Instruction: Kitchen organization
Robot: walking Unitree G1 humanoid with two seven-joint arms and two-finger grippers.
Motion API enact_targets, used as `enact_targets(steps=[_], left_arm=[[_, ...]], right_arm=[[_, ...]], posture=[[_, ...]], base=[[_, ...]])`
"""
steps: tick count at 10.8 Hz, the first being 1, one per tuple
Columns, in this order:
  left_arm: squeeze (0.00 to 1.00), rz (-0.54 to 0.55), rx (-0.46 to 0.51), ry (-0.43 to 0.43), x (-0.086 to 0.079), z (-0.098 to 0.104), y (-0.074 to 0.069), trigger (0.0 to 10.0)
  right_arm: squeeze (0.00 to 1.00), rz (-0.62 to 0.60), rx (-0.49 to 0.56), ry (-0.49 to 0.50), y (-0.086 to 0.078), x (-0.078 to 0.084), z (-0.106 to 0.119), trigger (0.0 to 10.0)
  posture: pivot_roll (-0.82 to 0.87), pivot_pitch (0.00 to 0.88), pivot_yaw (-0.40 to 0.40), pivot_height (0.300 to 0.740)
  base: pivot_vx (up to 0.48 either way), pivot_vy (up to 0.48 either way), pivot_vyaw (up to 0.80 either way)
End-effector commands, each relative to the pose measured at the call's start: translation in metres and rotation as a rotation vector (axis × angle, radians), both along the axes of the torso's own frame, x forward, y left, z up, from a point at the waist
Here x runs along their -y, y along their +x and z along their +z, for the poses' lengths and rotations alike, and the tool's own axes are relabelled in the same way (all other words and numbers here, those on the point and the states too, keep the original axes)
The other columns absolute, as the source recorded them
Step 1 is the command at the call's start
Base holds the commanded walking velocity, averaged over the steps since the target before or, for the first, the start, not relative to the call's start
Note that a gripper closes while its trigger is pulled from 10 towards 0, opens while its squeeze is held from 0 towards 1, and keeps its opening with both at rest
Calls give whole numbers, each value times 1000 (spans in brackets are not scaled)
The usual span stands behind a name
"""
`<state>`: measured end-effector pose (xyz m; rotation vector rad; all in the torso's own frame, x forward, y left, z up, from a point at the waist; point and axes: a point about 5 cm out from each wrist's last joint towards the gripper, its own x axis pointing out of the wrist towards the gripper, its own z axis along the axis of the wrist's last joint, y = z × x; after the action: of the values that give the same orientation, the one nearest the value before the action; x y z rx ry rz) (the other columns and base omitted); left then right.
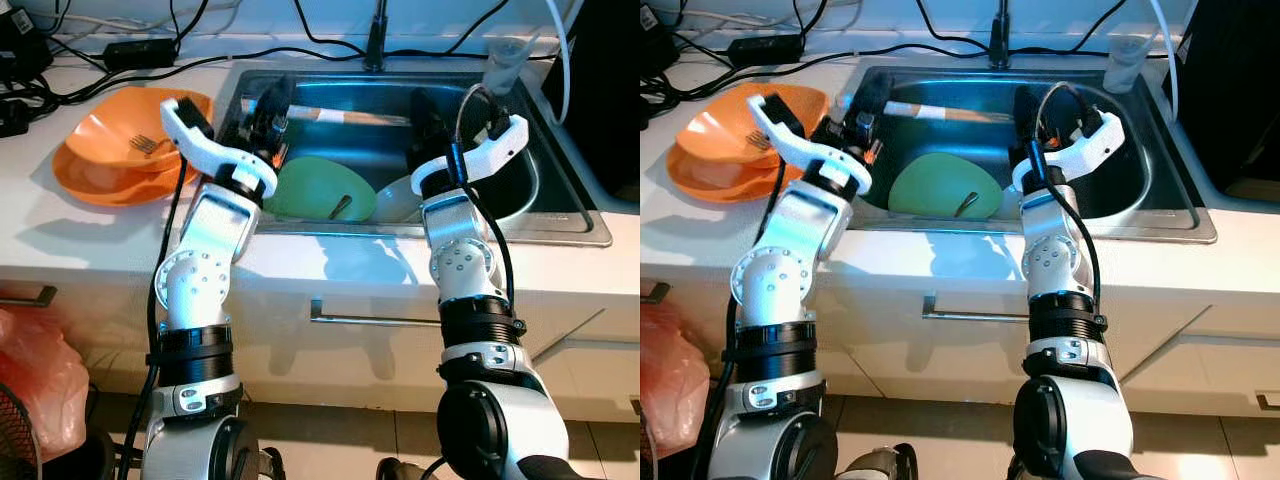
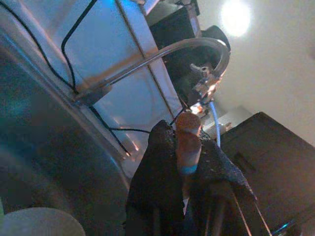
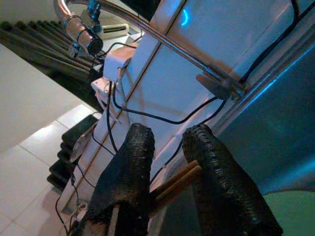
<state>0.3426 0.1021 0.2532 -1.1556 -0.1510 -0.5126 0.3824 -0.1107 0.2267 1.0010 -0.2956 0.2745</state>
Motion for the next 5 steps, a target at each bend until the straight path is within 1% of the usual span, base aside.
enact_targets(steps=[1, 3, 4, 5], left_arm=[[0, -89, -69, 0, 24, -14, -3, 0], [0, -90, -75, 2, 24, -15, -2, 0], [0, -88, -79, 6, 24, -15, -2, 2235], [59, -91, -83, 0, 24, -16, -1, 3333]], right_arm=[[0, 36, 53, -19, 1, -12, 18, 0], [0, 34, 57, -20, 1, -12, 20, 0], [0, 33, 57, -21, 1, -12, 19, 0], [0, 33, 56, -21, 1, -12, 19, 0]], posture=[[3, 122, 74, 740], [3, 120, 73, 740], [3, 118, 73, 740], [2, 118, 73, 740]], base=[[0, 0, 0], [0, 0, 0], [0, 0, 0], [0, 0, 0]])
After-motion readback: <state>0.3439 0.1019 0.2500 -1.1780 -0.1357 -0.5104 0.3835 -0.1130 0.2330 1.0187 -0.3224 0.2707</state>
